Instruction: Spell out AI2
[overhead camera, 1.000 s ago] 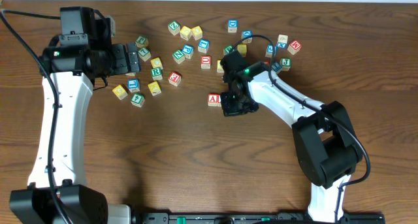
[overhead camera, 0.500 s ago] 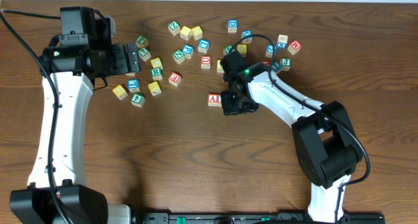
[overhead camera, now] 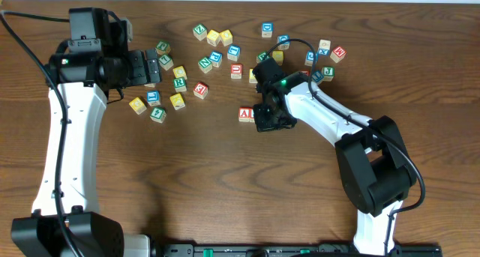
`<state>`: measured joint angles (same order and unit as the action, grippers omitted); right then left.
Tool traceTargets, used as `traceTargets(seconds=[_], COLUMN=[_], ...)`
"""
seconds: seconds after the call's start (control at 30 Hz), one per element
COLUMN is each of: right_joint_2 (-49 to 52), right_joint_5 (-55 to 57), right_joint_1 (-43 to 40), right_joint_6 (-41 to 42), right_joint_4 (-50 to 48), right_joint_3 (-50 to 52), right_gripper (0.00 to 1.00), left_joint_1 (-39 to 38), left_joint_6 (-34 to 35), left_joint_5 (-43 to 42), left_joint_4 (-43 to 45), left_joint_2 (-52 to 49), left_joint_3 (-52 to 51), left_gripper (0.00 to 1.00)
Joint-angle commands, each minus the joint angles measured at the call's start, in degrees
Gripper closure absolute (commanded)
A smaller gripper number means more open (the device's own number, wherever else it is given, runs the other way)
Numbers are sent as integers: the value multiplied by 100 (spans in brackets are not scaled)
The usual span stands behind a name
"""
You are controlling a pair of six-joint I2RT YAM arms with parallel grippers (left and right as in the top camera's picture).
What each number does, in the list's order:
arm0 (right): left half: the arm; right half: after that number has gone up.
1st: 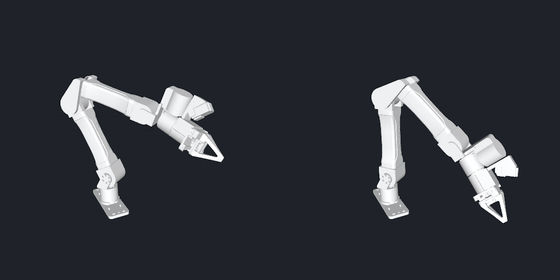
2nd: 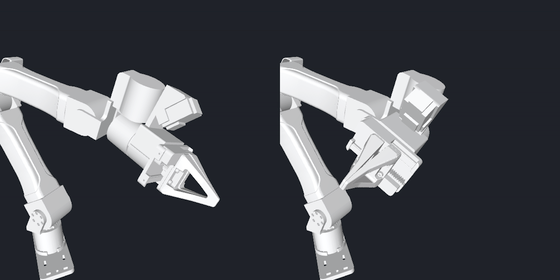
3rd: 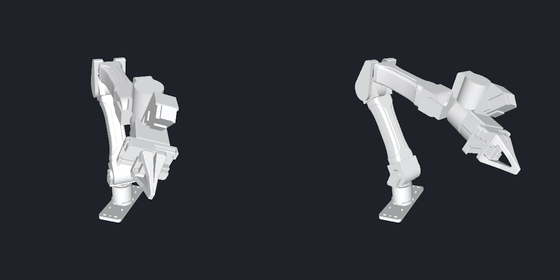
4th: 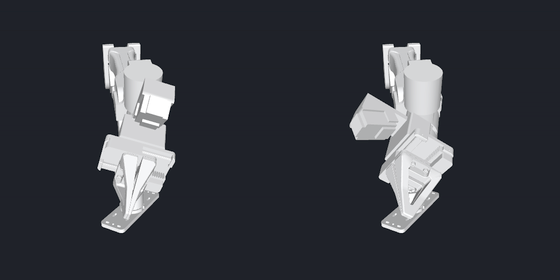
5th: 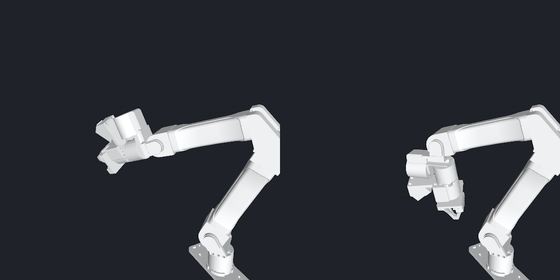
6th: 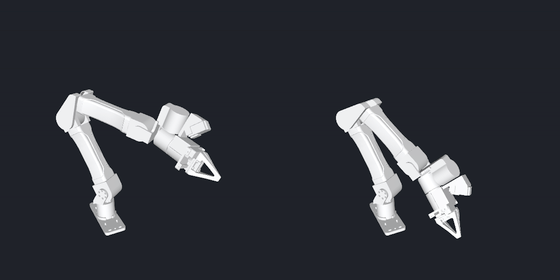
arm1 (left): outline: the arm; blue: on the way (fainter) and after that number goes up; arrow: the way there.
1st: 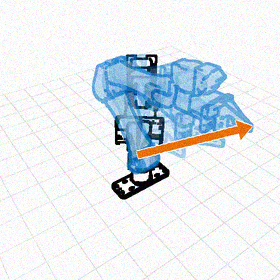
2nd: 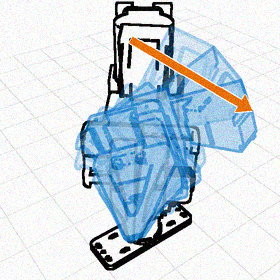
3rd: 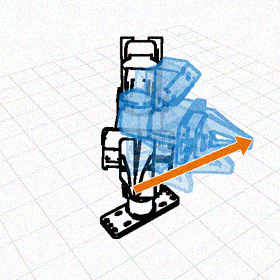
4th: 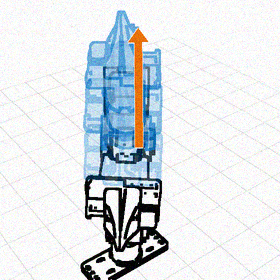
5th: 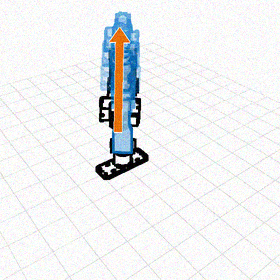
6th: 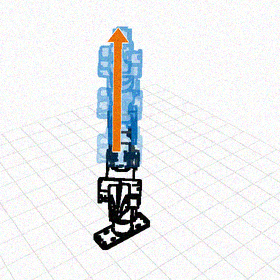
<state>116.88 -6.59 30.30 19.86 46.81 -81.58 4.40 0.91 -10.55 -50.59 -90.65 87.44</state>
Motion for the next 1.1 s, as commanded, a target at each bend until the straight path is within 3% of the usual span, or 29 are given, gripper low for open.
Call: traceTargets(seconds=[0.0, 0.3, 0.67, 1.07], right_joint_2=[15, -662, -125, 127], right_joint_5=[-35, -195, -769, 461], right_joint_1=[13, 11, 535, 979], right_joint_6=[-160, -192, 498, 905], right_joint_4=[28, -153, -2059, -1976], right_joint_3=[0, -260, -264, -264], right_gripper=[99, 99, 99, 99], left_joint_1=[2, 4, 2, 4], left_joint_6=[7, 7, 7, 7], left_joint_5=[13, 11, 11, 11], left_joint_4=[-7, -4, -4, -4], left_joint_2=[0, 0, 0, 0], left_joint_3=[-13, -13, -13, -13], left_gripper=[1, 1, 1, 1])
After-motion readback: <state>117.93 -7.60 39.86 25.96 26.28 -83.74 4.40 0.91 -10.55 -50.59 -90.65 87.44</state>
